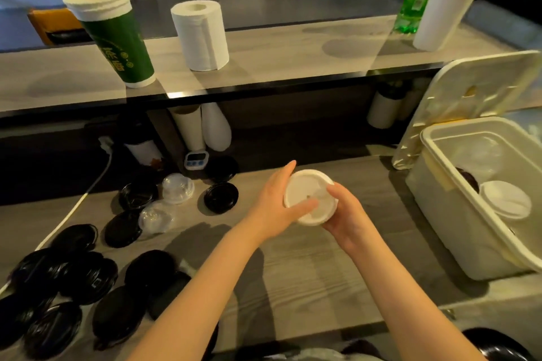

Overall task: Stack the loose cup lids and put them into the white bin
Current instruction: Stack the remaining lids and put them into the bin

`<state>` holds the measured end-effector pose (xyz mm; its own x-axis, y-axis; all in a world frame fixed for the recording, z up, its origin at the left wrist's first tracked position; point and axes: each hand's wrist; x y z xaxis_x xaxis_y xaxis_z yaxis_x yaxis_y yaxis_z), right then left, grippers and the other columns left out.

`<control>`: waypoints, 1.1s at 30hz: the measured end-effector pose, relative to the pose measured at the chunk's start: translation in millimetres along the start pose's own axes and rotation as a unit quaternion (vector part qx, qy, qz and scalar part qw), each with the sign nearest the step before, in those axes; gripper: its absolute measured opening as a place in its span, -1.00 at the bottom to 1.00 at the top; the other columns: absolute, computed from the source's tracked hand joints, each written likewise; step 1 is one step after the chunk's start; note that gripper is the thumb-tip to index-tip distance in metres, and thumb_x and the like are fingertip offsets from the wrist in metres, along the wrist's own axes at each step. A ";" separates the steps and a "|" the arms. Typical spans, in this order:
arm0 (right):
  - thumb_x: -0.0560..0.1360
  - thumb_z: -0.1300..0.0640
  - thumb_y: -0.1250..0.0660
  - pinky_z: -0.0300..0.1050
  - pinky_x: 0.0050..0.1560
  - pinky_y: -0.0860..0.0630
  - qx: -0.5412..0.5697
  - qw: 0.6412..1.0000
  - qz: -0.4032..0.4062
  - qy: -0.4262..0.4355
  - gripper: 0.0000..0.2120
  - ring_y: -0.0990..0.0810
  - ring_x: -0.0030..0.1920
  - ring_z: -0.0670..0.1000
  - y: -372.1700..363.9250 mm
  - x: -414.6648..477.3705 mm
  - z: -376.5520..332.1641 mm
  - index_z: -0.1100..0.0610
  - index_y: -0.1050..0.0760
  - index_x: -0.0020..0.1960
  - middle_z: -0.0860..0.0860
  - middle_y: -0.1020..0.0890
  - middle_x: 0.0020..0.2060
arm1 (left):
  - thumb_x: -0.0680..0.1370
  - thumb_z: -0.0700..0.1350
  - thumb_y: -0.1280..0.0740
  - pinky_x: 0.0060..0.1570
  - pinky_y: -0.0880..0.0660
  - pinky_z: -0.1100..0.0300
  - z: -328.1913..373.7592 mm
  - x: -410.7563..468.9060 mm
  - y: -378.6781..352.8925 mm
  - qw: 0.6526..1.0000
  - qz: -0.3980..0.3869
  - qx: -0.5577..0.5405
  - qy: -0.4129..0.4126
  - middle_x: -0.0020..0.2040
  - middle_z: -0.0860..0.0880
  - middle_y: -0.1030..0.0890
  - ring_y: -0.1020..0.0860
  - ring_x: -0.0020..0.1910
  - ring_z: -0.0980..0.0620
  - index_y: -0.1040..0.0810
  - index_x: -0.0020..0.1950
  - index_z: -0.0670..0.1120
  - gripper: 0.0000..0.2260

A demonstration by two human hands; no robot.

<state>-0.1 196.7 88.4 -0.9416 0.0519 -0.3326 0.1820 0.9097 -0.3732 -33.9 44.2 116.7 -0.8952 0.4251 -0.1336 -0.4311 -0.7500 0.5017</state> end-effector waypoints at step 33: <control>0.54 -0.05 -0.27 -0.17 0.02 -0.50 -0.182 0.966 0.152 0.099 -0.59 -0.53 0.19 0.03 306.8 -37.5 -179.7 0.05 -0.40 0.35 0.00 -0.54 0.20 | 0.49 -0.02 -0.40 -0.03 -0.61 0.03 194.1 147.5 -249.5 0.968 -0.040 -0.233 0.082 0.07 -0.15 -0.63 -0.63 0.02 -0.06 -0.53 0.15 -0.17 -0.68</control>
<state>40.1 547.9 142.0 -0.9031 0.3838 -0.1928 0.3802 0.9232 0.0570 -36.5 392.5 137.7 -0.8468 0.4333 -0.3084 -0.4693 -0.8816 0.0499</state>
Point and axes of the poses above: each hand's wrist, its own x-axis towards the middle knuckle, its own y-axis out of the back of the hand, z = x × y
